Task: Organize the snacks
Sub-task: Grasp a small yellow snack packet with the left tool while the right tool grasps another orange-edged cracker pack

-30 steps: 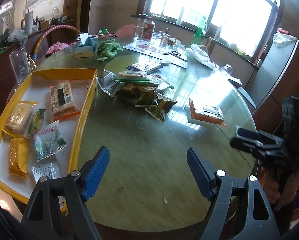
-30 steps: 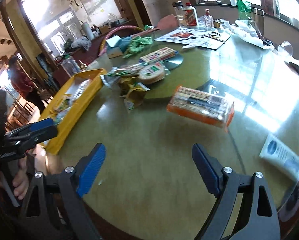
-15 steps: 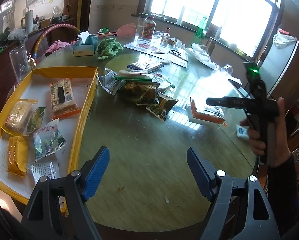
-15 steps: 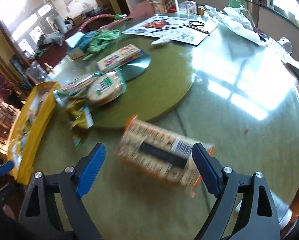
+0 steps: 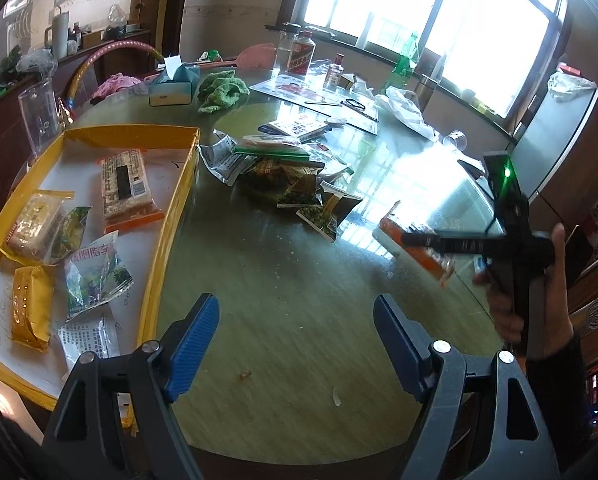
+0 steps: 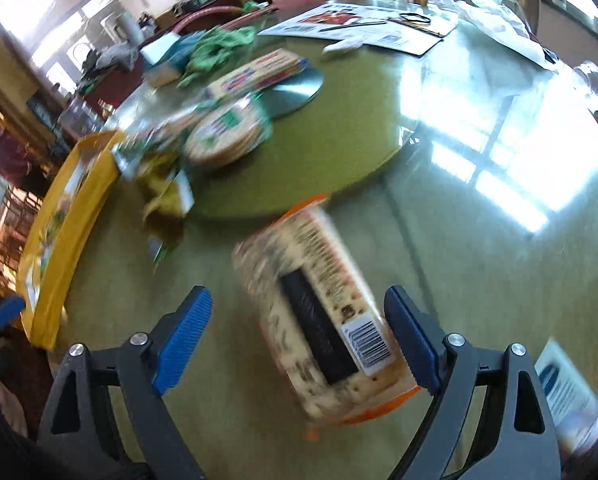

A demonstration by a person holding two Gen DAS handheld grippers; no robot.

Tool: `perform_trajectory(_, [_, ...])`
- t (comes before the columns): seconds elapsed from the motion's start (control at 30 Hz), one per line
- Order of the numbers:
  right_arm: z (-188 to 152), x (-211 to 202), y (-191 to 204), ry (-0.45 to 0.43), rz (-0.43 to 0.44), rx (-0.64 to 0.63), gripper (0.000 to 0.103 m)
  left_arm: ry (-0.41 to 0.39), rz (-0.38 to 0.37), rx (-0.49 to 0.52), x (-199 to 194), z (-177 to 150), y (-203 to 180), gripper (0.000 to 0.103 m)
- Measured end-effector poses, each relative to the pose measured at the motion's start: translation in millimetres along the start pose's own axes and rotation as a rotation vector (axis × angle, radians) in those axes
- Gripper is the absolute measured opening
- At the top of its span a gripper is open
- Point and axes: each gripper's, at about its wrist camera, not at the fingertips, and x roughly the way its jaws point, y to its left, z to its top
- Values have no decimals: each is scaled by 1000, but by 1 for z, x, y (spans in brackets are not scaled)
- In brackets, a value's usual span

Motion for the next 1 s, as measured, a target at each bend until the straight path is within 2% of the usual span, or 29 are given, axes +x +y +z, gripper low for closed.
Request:
perform_trajectory(0.03, [-4,2,5,7,-26,-6,88,3,1,1,1,0,0,80])
perform_trajectory(0.17, [-22,5,29,-15,-219,-19,87,10,2,10,3,-2,-4,80])
perform_trajectory(0.23, [-28,3,33,-37,-277,-8,78,17,-1,0,6,-2,-4,80])
perform_trajectory(0.33, [-40,-5,36,-74,-287,19,65,33,0,9,14,-1,-8,80])
perform_trajectory(0.5, [-74,-27,30,-117,-302,100,57,40,31,98,33,13,-24,80])
perform_trajectory(0.67, [-99,-42,24,-143,-288,161,56,72,38,137,70,40,-35,79])
perform_trajectory(0.83, [-106,-46,24,-164,-269,151,56,129,88,163,112,63,-46,59])
perform_trajectory(1.0, [-107,-45,24,-178,-258,145,56,151,97,188,136,73,-55,57])
